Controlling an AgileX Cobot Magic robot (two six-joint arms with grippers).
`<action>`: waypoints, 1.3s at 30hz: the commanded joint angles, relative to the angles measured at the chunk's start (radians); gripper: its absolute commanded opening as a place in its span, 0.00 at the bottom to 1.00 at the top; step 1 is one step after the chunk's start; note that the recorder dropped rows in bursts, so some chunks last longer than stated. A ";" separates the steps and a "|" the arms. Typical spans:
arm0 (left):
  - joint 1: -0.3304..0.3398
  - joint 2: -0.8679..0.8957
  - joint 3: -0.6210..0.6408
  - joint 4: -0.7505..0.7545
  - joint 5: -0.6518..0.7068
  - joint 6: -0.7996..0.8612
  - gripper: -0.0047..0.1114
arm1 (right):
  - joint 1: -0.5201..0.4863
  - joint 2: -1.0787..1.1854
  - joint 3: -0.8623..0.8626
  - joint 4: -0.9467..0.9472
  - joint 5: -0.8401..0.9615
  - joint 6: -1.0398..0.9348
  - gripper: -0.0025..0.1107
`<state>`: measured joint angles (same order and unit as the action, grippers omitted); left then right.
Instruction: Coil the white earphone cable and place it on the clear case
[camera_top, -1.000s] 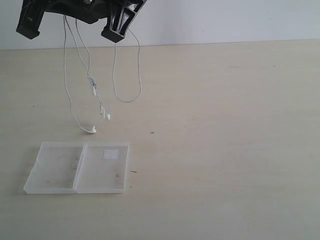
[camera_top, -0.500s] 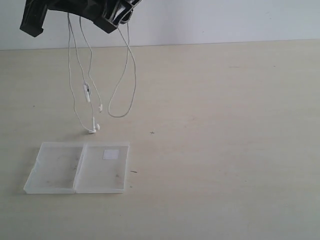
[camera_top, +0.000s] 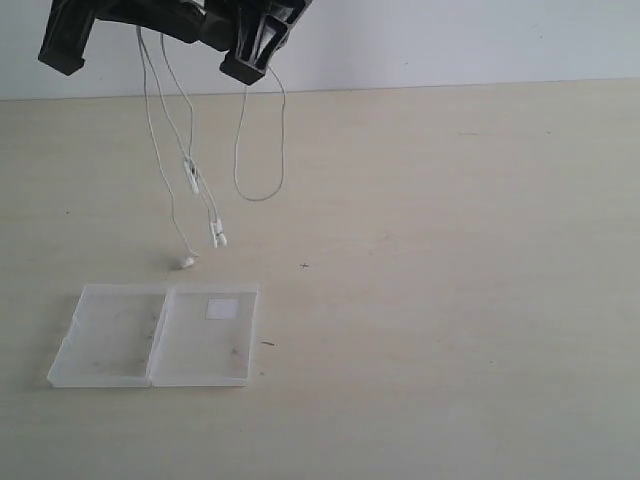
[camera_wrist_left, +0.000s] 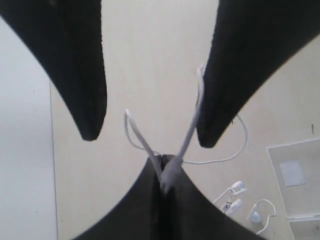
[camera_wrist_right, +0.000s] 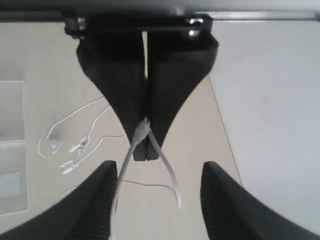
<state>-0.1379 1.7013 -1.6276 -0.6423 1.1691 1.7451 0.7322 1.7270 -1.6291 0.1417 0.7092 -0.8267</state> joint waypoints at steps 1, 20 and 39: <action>-0.003 -0.009 -0.006 -0.009 -0.003 0.004 0.04 | 0.001 -0.002 -0.007 -0.010 -0.084 0.021 0.42; -0.003 -0.009 -0.006 -0.107 -0.075 -0.333 0.04 | 0.001 -0.152 -0.007 0.197 -0.077 0.322 0.47; -0.003 -0.009 -0.019 -0.330 -0.152 -0.712 0.04 | 0.001 -0.220 0.154 -0.072 -0.086 0.748 0.57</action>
<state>-0.1379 1.7013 -1.6318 -0.9314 1.0368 1.0841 0.7322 1.5454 -1.5396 0.0664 0.7090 -0.1038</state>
